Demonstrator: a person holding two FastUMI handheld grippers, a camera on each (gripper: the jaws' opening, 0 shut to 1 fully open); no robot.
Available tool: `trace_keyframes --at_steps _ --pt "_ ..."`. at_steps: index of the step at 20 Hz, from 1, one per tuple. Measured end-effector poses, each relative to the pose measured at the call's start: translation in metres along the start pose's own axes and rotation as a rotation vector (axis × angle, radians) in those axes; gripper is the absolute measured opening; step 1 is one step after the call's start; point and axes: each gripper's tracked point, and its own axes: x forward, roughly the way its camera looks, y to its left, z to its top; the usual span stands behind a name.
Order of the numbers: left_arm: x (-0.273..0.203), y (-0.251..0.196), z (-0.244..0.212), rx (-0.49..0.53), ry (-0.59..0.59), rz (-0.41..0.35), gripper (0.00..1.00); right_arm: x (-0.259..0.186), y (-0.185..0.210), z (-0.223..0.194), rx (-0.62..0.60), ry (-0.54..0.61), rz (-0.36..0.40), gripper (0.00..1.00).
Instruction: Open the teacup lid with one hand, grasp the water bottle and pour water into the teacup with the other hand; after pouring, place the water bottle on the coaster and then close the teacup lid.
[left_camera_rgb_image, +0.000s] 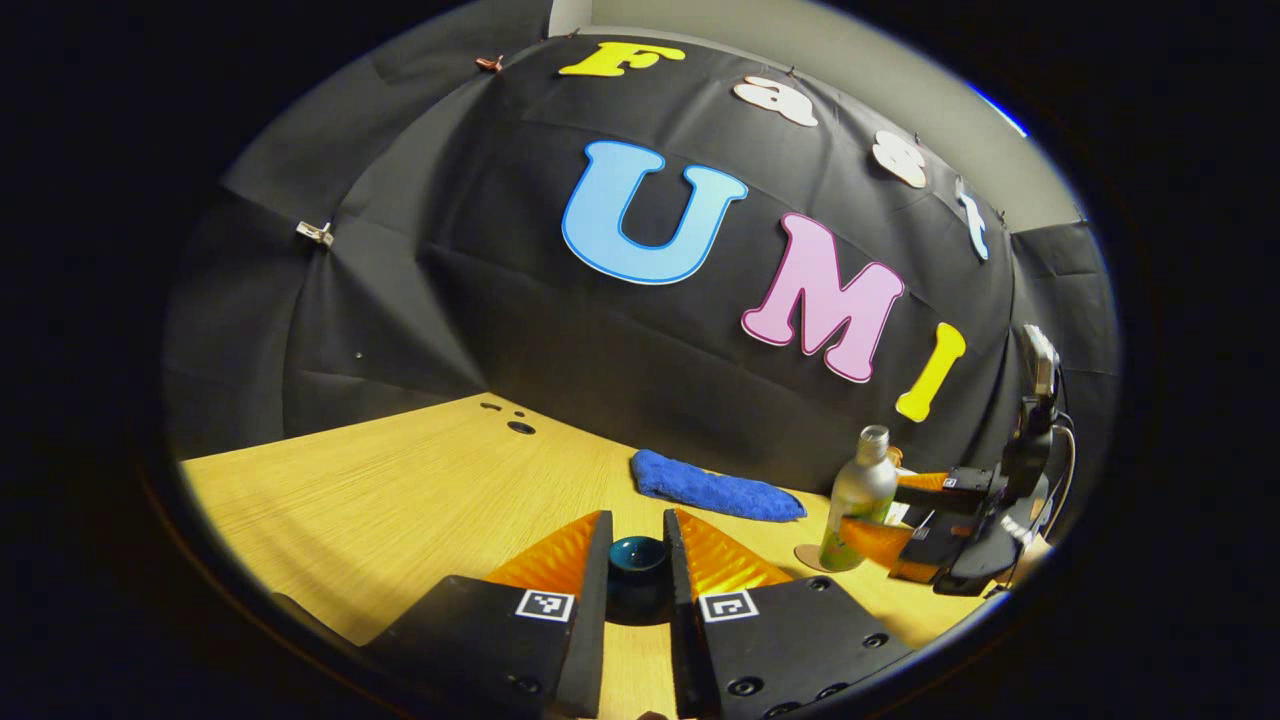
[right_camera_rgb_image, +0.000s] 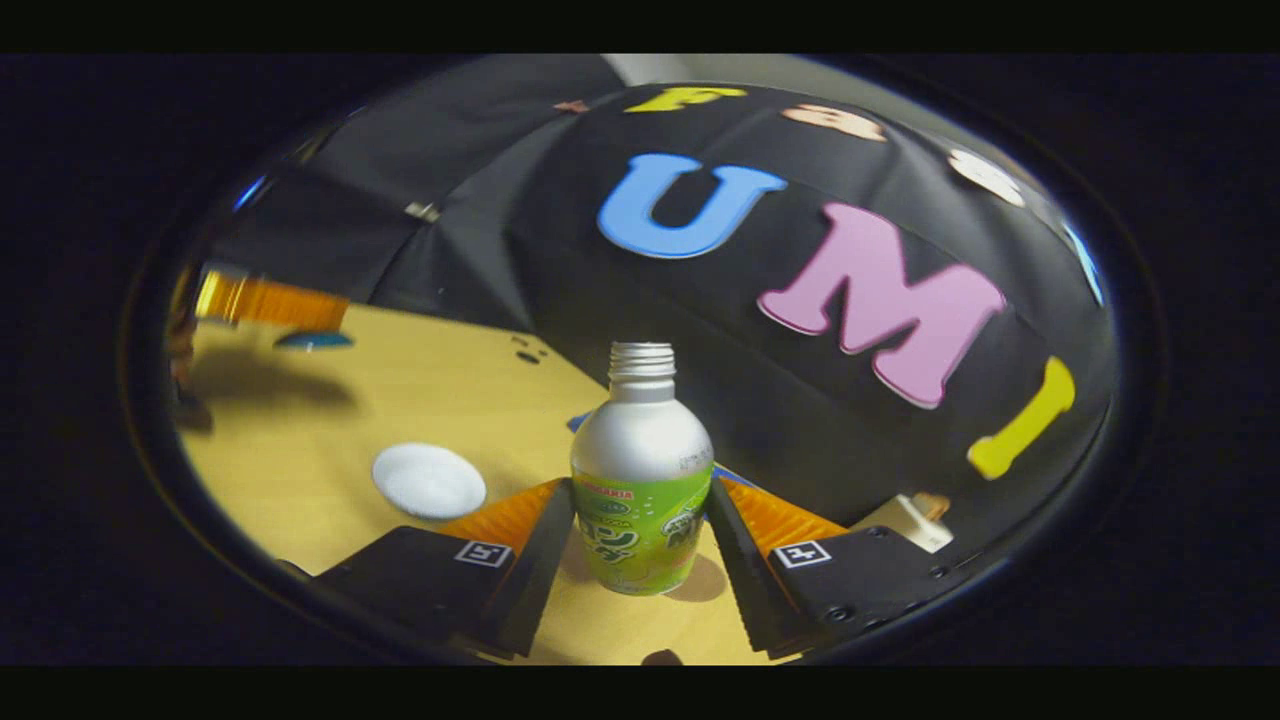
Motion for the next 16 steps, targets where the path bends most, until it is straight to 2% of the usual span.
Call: trace_keyframes --at_steps 3,6,12,16 --pt "-0.001 -0.002 0.0 0.005 -0.001 -0.002 0.31 -0.012 -0.029 0.013 0.137 -0.06 -0.018 0.8" --pt "0.0 -0.003 0.0 0.008 0.0 -0.005 0.31 -0.008 -0.058 -0.002 0.28 -0.059 -0.029 0.79" --pt "-0.001 0.0 0.001 0.005 -0.001 -0.002 0.31 0.015 -0.095 -0.066 0.395 0.028 -0.105 0.79" --pt "0.0 0.002 0.0 0.001 0.0 0.002 0.31 0.023 -0.105 -0.081 0.393 0.041 -0.134 0.79"
